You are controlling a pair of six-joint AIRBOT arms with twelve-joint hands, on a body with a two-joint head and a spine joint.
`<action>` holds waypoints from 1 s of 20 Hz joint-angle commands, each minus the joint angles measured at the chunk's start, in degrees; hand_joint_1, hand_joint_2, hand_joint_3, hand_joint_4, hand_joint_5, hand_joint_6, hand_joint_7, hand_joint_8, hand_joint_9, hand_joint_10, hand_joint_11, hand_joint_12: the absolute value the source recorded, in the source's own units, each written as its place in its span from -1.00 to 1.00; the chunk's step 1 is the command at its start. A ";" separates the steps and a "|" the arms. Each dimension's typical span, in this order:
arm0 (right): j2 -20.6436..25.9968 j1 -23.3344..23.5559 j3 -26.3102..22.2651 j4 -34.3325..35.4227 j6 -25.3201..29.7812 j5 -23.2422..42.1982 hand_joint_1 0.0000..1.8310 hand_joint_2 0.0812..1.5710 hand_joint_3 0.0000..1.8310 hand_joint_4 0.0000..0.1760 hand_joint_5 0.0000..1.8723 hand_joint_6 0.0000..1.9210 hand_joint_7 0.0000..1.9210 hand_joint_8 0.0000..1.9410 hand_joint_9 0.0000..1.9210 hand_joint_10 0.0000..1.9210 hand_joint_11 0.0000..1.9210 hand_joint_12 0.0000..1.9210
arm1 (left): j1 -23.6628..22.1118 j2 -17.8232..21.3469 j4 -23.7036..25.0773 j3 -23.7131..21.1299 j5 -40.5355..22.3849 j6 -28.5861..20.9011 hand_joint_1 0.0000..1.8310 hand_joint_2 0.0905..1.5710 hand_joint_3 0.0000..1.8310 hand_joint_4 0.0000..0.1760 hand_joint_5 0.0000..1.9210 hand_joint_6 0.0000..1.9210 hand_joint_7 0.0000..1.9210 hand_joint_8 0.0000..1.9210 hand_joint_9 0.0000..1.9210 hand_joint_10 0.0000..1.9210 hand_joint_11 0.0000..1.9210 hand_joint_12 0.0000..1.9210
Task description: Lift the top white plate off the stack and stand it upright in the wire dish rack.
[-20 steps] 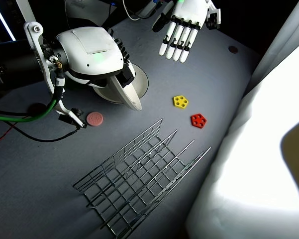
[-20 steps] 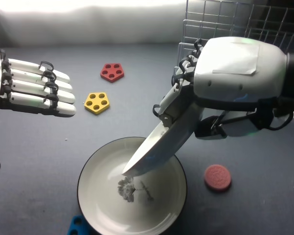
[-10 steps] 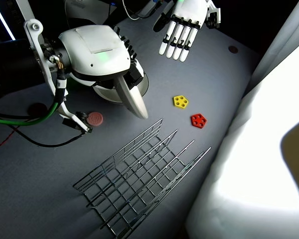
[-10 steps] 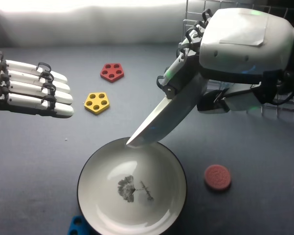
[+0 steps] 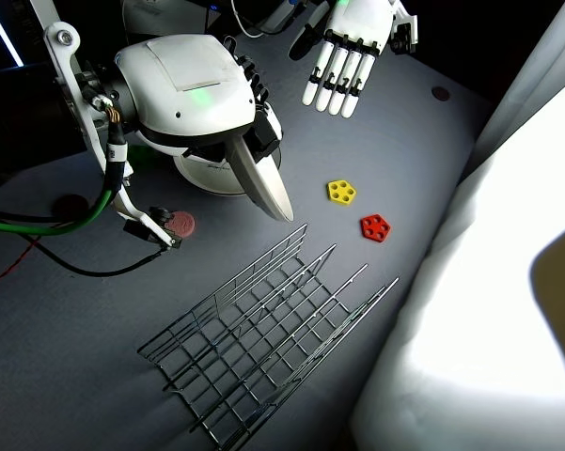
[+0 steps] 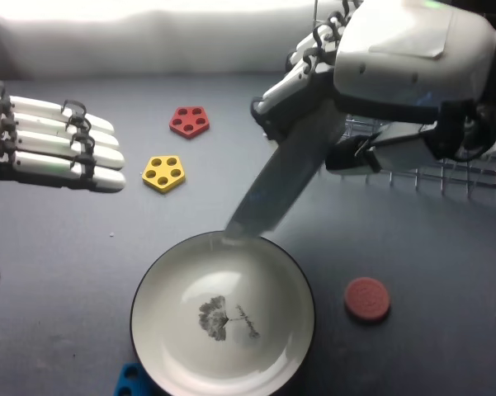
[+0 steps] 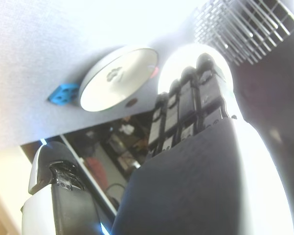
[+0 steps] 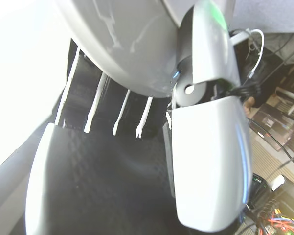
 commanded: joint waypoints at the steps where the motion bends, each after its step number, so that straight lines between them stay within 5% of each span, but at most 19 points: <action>1: 0.66 1.42 0.28 3.74 -0.33 6.55 0.64 0.28 -1.00 -1.00 0.05 -0.04 0.25 -0.63 0.26 -0.42 0.01 0.42 | -1.19 0.67 -5.81 -0.07 -3.28 -0.22 -0.56 0.19 -1.00 -1.00 -0.94 -0.99 -0.93 -0.99 -0.93 -1.00 -0.94 -0.90; 17: -0.04 4.01 3.60 9.79 -6.28 6.78 0.64 0.29 -1.00 -1.00 0.02 -0.01 0.23 -0.59 0.22 -0.34 0.02 0.40 | -1.23 0.68 -7.16 -0.02 -4.66 -0.90 -0.55 0.19 -1.00 -1.00 -0.95 -1.00 -0.94 -1.00 -0.95 -1.00 -0.95 -0.92; 20: -0.04 4.55 4.44 10.75 -7.40 6.97 0.63 0.32 -0.99 -1.00 -0.04 0.09 0.08 -0.32 0.17 -0.27 0.01 0.42 | -1.23 0.69 -7.15 0.02 -4.93 -0.90 -0.58 0.19 -1.00 -1.00 -0.95 -1.00 -0.94 -1.00 -0.94 -1.00 -0.93 -0.91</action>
